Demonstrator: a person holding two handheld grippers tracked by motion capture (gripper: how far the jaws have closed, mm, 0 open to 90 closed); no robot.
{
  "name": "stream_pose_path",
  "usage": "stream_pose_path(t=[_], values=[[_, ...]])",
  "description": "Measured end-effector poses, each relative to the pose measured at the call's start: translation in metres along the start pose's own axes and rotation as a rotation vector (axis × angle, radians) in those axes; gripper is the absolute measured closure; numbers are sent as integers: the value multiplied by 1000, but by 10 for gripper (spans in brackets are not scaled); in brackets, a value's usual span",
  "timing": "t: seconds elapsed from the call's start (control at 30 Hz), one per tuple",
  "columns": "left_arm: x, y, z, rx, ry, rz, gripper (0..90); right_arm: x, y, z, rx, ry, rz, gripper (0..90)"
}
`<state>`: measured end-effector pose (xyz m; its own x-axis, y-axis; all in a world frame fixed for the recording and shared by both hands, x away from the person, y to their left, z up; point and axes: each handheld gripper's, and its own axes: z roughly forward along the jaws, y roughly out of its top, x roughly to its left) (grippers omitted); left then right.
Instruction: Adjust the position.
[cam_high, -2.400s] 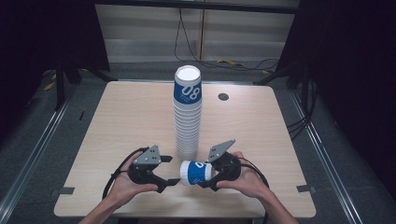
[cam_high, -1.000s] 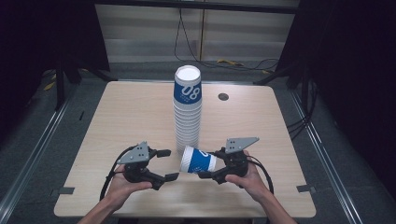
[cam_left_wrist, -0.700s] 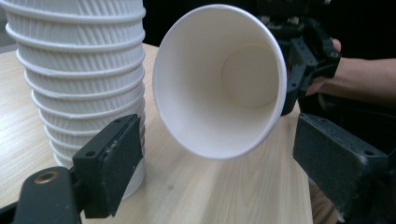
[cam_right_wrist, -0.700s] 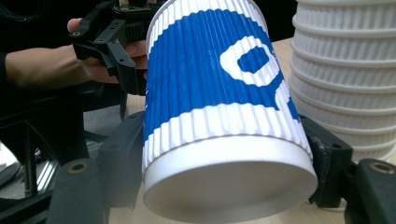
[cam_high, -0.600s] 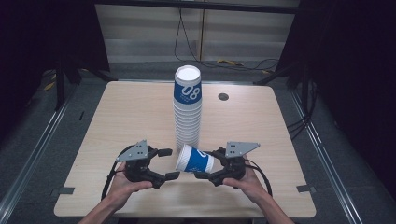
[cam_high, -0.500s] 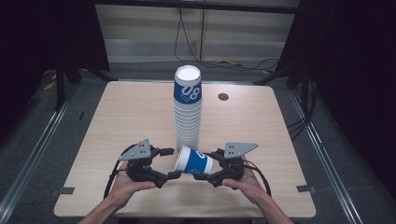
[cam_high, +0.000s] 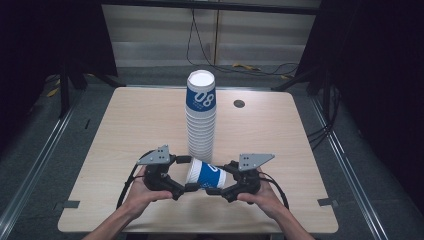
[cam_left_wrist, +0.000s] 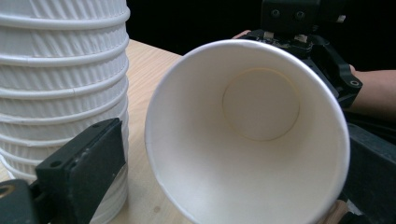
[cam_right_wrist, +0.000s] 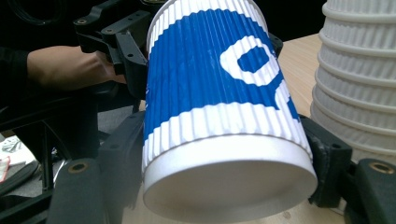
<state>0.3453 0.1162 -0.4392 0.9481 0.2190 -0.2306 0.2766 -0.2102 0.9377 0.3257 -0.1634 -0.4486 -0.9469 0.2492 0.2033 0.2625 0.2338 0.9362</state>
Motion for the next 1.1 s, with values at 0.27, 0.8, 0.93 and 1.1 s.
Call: stream_pose_path(t=[0.27, 0.8, 0.93, 1.1], values=[[-4, -3, 4, -17, -72, -11, 89, 3, 0, 3, 11, 22, -3, 281], [-3, 1, 1, 23, -101, 14, 159, 3, 1, 4, 34, 41, -6, 285], [-3, 2, 1, 37, -95, 17, 165, 2, 2, 6, 52, 44, -4, 279], [-4, 3, -1, 24, -104, 16, 189, 1, 2, 7, 84, 37, 6, 250]])
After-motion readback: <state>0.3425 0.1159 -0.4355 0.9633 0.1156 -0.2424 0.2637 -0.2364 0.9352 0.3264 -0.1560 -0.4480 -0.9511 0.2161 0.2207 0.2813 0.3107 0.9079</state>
